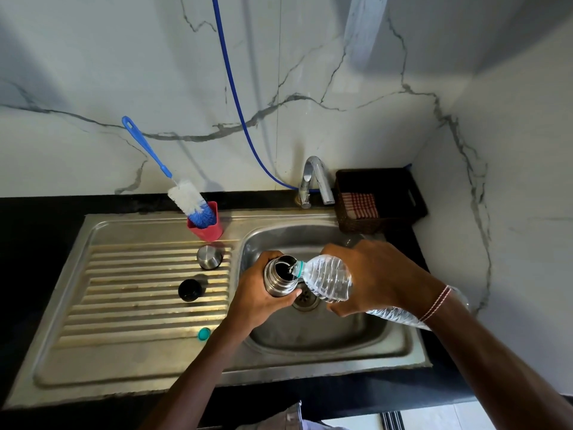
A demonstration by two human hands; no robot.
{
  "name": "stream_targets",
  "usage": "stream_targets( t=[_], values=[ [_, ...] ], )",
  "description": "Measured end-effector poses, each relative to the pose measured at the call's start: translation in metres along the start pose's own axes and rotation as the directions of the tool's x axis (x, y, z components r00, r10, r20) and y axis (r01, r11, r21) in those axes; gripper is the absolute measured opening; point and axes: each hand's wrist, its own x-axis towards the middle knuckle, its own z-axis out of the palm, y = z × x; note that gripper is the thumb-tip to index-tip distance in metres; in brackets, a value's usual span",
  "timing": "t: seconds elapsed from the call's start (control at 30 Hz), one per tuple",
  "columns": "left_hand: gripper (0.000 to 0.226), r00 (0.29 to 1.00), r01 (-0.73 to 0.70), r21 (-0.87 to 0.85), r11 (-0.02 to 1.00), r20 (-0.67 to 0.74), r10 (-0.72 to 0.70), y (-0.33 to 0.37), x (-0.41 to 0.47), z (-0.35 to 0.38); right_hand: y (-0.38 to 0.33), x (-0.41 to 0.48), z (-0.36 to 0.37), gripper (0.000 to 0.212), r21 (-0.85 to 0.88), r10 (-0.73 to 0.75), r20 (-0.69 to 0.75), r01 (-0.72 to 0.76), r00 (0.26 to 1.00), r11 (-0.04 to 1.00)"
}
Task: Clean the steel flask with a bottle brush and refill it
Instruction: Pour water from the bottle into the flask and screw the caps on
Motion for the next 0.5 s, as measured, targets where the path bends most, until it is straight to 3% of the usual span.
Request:
stream_targets(
  t=[0.5],
  values=[
    [0.068,1.000,-0.002,0.021,1.000,-0.019,0.003,0.0005,-0.0042,-0.0044,-0.0025,0.0001,-0.0062,0.093,-0.025,-0.023,-0.001,0.023,1.000,0.999]
  ],
)
